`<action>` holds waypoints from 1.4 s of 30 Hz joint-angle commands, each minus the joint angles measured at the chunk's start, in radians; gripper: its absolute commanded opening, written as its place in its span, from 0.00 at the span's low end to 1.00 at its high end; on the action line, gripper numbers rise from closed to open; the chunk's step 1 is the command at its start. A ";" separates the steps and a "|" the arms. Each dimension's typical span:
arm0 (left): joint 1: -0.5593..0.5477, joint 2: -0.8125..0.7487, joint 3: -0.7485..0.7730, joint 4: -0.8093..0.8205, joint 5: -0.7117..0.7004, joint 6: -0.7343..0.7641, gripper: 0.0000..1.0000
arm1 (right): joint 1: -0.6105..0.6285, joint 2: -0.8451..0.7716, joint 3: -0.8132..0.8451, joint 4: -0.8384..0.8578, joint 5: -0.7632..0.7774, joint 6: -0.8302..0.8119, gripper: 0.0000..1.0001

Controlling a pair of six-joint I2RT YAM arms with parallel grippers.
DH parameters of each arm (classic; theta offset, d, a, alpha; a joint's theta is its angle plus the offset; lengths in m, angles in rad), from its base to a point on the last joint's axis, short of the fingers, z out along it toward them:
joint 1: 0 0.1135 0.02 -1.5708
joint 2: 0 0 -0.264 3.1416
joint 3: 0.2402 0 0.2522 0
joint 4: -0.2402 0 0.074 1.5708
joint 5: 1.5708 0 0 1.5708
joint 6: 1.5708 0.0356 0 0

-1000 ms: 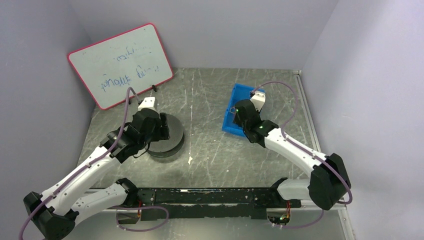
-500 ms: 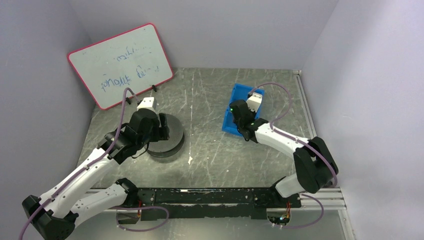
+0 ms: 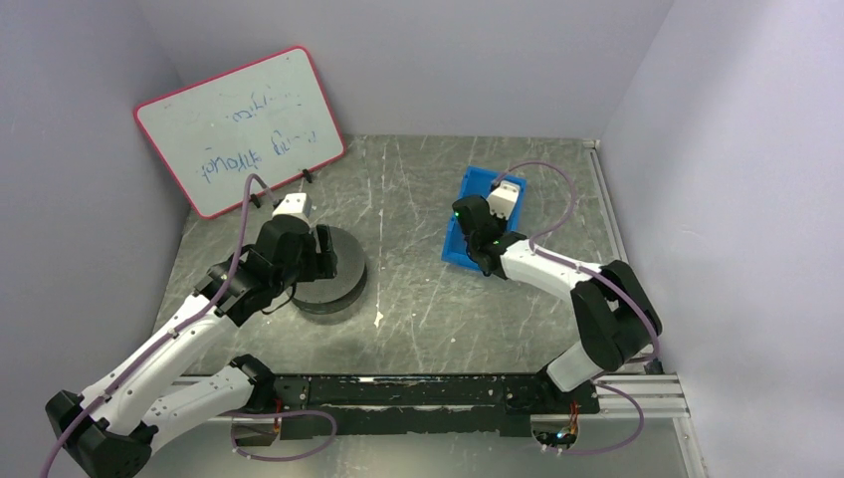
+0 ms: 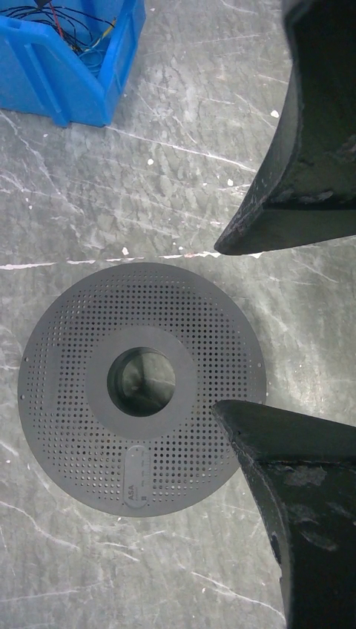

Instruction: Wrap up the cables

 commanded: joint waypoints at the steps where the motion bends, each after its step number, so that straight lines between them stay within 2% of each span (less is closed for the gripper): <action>1: 0.011 -0.012 -0.004 0.030 0.018 0.018 0.76 | -0.009 0.017 0.027 0.044 0.062 -0.011 0.23; 4: 0.013 -0.009 -0.004 0.031 0.020 0.018 0.76 | -0.010 0.019 0.034 0.047 0.078 -0.021 0.12; 6: 0.015 -0.006 -0.004 0.030 0.020 0.020 0.76 | -0.009 0.002 0.036 0.051 0.083 -0.036 0.00; 12: 0.022 -0.001 -0.005 0.044 0.046 0.027 0.76 | -0.011 -0.112 0.043 0.074 0.089 -0.100 0.00; 27: 0.052 0.018 -0.003 0.059 0.108 0.041 0.75 | -0.008 -0.384 0.223 0.021 0.044 -0.217 0.00; 42: 0.054 0.004 -0.009 0.064 0.123 0.044 0.75 | -0.009 -0.478 0.407 0.036 -0.025 -0.352 0.00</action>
